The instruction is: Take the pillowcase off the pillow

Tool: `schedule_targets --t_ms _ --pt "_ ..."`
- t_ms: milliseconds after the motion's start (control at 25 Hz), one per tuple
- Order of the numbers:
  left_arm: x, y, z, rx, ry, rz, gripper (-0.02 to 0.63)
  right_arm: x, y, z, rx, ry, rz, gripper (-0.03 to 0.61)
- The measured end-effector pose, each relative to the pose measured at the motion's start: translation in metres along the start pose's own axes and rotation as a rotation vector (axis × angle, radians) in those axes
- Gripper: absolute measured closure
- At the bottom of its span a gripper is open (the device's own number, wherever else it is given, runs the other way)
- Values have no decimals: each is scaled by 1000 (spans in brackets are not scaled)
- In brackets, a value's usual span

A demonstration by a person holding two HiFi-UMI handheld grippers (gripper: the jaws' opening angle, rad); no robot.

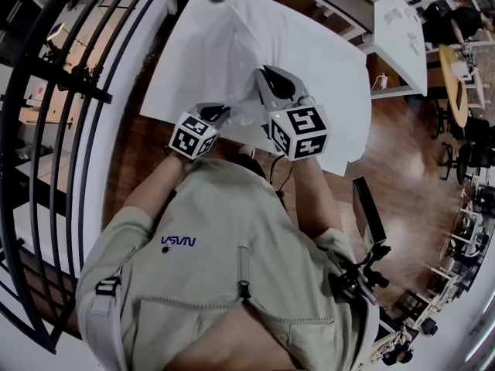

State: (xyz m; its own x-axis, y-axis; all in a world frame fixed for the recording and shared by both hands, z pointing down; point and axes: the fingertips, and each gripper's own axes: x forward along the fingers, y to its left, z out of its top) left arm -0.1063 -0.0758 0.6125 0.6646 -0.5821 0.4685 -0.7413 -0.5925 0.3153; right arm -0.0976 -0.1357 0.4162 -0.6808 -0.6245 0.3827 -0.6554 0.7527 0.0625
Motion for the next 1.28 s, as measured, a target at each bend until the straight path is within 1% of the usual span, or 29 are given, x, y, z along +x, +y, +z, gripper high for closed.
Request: schedule_targets --t_ms 80,160,240,360,440,520,560,600,640,680,760,800,880,920,960,1000,1040,1080,1120,1160,1200,1240,1280 --pt "8 9 2 -8 12 3 593 0 12 -14 2 12 38 565" --pt "8 13 2 -40 4 -19 583 8 27 -36 -29 61 67 563" --pt "1 15 -2 -68 0 -25 572 18 38 -60 -66 119 76 561" --pt "-22 15 -20 -111 10 -12 525 30 48 -85 -86 174 89 551" --pt "-45 13 -29 -160 -6 1 489 29 54 -91 -85 184 112 528" --pt "-65 14 -26 -190 -53 31 455 20 56 -88 -69 168 121 481" --pt "-72 13 -20 -183 -77 45 435 13 56 -86 -55 152 112 471" --pt "-74 11 -13 -156 -93 51 414 4 54 -85 -36 136 94 462" --pt "-73 8 -6 -115 -97 50 392 -6 53 -87 -15 129 69 460" --pt "-70 4 0 -65 -91 44 390 -15 52 -91 3 132 40 460" --pt "-62 -2 8 26 -73 25 386 -30 52 -108 30 169 -19 459" --pt "-59 -4 12 55 -69 12 383 -34 54 -117 39 198 -44 444" --pt "-56 -12 19 83 -76 -31 382 -35 58 -136 57 260 -74 417" --pt "-56 -18 22 90 -84 -63 355 -33 61 -145 68 290 -77 405" --pt "-56 -26 25 97 -89 -96 250 -30 64 -153 75 316 -76 403" --pt "-55 -32 26 106 -88 -120 248 -26 64 -159 75 335 -78 403" --pt "-52 -35 26 114 -80 -125 242 -23 63 -165 69 349 -86 403" --pt "-48 -35 25 121 -70 -111 242 -20 61 -168 56 359 -99 405" --pt "-45 -31 23 126 -63 -83 243 -17 57 -170 39 368 -115 432" --pt "-42 -25 23 130 -60 -45 295 -16 53 -170 20 374 -131 458" --pt "-40 -18 24 135 -63 -6 403 -16 50 -169 5 376 -146 486" --pt "-41 -13 27 146 -70 23 475 -18 48 -167 -3 371 -159 513" --pt "-42 -9 31 162 -79 40 512 -21 46 -164 -7 362 -172 546"
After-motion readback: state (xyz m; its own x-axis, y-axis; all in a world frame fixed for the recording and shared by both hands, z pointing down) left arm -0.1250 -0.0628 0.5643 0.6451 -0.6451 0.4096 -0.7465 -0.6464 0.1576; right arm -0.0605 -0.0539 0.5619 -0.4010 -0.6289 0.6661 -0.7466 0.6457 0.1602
